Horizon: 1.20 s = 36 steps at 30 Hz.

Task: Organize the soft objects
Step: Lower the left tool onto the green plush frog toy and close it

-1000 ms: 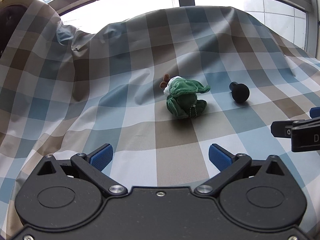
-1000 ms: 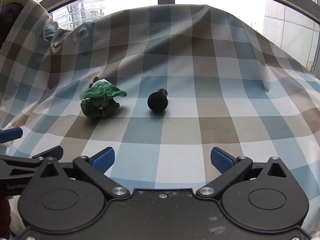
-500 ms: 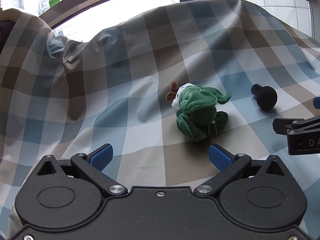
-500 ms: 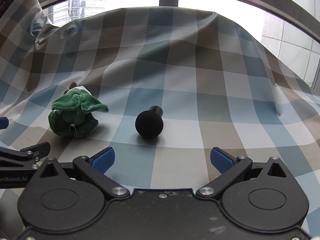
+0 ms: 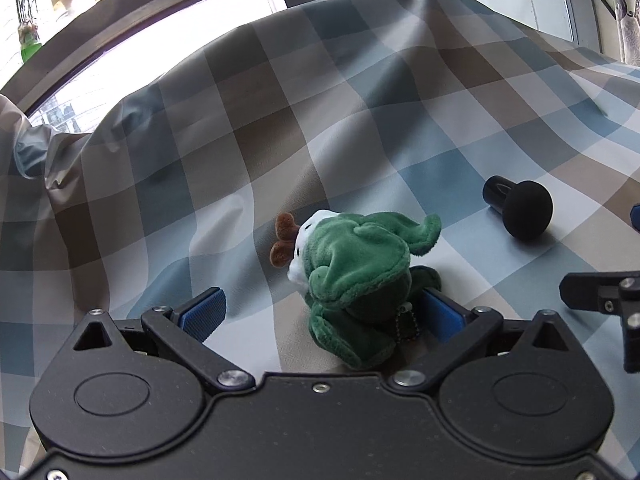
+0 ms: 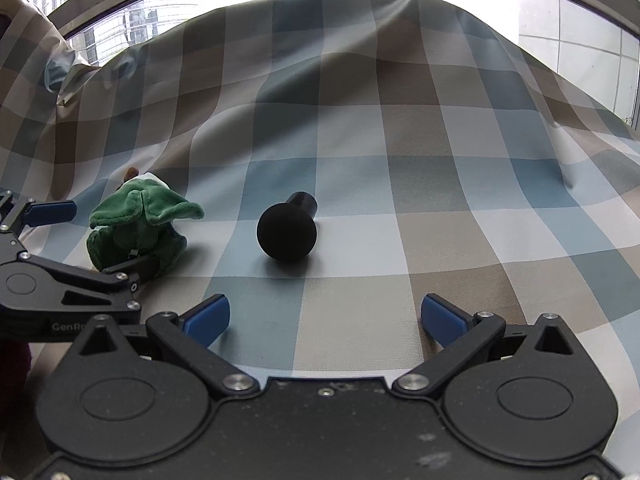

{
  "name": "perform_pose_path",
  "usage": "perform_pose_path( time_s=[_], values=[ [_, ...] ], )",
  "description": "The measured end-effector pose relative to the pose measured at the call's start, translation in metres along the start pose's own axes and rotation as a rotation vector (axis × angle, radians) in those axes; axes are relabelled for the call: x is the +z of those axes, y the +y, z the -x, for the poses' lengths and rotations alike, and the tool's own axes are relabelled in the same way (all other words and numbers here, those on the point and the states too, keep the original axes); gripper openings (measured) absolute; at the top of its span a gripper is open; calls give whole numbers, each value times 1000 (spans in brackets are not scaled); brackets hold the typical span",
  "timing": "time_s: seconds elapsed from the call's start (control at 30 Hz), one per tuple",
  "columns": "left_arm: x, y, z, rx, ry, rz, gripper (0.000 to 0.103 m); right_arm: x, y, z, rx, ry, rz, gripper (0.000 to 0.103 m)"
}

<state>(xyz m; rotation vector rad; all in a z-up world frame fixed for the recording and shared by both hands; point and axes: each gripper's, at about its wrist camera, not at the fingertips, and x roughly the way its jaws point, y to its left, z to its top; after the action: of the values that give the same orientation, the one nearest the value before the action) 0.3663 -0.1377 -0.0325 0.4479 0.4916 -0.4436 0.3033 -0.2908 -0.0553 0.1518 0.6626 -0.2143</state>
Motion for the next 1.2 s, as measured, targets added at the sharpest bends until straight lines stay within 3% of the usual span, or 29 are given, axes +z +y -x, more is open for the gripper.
perform_pose_path(
  time_s=[0.2, 0.37, 0.43, 0.5, 0.63, 0.77, 0.93, 1.03, 1.2],
  values=[
    [15, -3, -15, 2, -27, -18, 100, 0, 0, -1, 2, 5, -1, 103],
    [15, -5, -20, -40, -30, -23, 98, 0, 0, -2, 3, 8, 0, 103],
    [14, -4, -18, -59, -23, -3, 79, 0, 0, -2, 4, 7, -1, 103],
    [14, 2, -13, -87, 3, 67, 75, 0, 0, -2, 5, 6, -3, 103],
    [7, 13, 2, -63, 51, 230, 60, 0, 0, -2, 3, 8, -1, 103],
    [-5, 18, 29, -41, 60, 308, 59, 0, 0, -2, 3, 9, -1, 103],
    [-18, 17, 54, 20, 86, 268, 60, 0, 0, -2, -1, 10, 2, 103],
    [-16, 19, 57, 18, 99, 249, 63, 0, 1, -2, -2, 11, 4, 103],
    [-11, 11, 43, 141, 136, 175, 65, 0, 0, -2, -1, 10, 2, 103]
  ],
)
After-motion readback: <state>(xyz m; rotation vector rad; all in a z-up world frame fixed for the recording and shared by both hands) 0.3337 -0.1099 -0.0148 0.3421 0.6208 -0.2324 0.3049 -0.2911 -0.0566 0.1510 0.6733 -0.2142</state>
